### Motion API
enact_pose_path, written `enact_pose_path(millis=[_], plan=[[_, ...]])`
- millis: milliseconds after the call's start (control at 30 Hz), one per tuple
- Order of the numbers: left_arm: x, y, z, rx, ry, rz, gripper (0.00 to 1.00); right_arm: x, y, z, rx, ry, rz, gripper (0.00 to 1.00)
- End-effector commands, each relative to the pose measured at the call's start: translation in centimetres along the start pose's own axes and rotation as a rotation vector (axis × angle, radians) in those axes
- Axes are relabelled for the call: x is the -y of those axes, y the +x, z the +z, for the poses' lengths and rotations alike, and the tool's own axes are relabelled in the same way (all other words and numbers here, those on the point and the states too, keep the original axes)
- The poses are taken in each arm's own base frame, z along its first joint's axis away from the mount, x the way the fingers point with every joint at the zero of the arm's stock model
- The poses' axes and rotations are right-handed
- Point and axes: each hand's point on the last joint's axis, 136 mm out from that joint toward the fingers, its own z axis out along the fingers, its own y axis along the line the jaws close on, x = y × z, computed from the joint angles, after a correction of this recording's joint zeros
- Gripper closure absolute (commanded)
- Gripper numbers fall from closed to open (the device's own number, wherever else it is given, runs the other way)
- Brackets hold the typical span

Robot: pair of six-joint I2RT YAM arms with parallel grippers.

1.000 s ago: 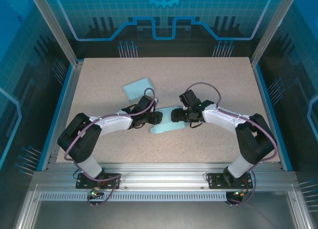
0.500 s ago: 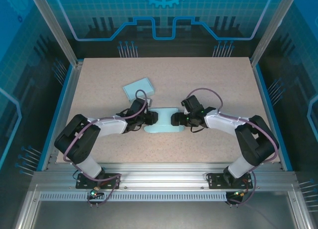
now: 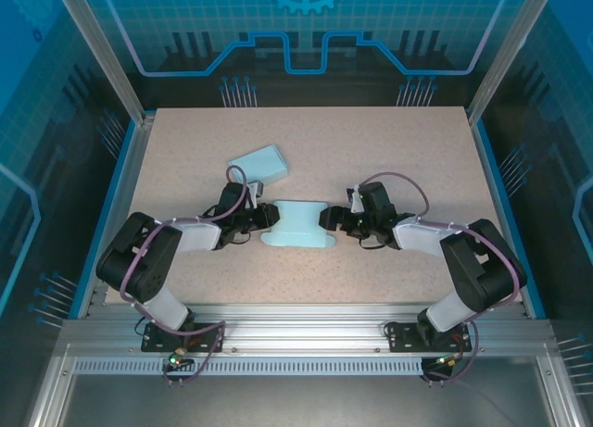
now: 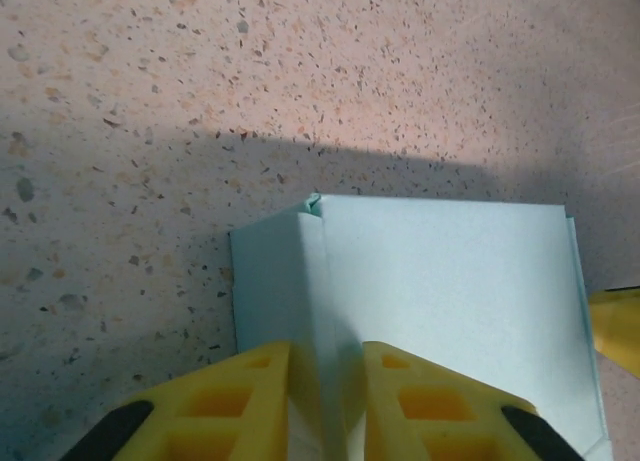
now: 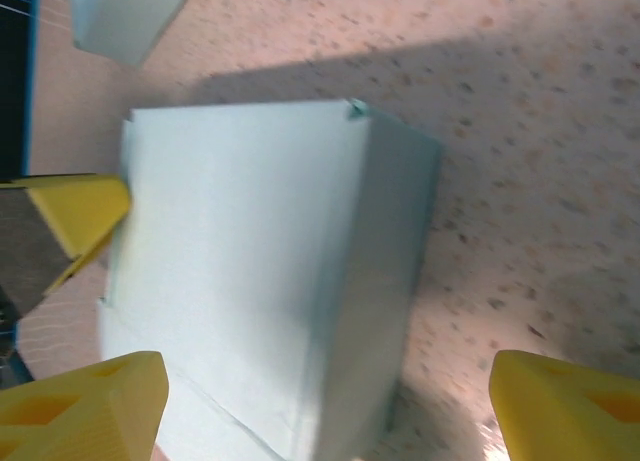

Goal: Fold the paper box

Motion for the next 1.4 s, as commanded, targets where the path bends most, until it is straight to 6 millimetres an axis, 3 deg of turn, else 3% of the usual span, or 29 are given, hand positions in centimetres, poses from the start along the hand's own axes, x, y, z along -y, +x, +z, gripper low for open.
enact_pose_path(millis=[0,367,600,733,800,933,1133,1267,1367], plan=[[-4.1,3.7,-0.1,-0.111,-0.105,-0.095,0.82,-1.3,-0.6,0.5,0.02,-0.09,0.012,0.16],[-5.2,3.0,-0.3,-0.089,-0.099,-0.14,0.88,-1.3,0.1,2.7,-0.017,-0.08,0.02,0.17],[-4.7,3.1,-0.1,-0.094,-0.068,-0.147,0.88,-4.0,0.4,4.6,-0.046,-0.18,0.011,0.22],[-4.3,2.8,-0.2,-0.084,-0.05,-0.148,0.87,-4.8,0.1,4.7,-0.036,-0.22,0.029,0.27],[-3.9,2.6,-0.4,-0.075,-0.035,-0.145,0.86,-4.8,-0.1,4.5,-0.027,-0.217,0.028,0.35],[-2.6,1.6,-1.0,-0.04,0.008,-0.127,0.81,-5.3,-0.4,3.9,-0.018,-0.233,0.038,0.43],[1.3,-2.1,-4.0,0.088,0.101,-0.027,0.65,-4.2,-1.0,2.5,-0.018,-0.195,0.127,0.57],[4.1,-4.4,-6.9,0.216,0.164,0.137,0.53,-3.2,-1.4,1.1,-0.052,-0.19,0.196,0.61],[6.4,-4.8,-9.0,0.338,0.235,0.355,0.46,-3.2,-1.8,-0.1,-0.067,-0.209,0.235,0.62]])
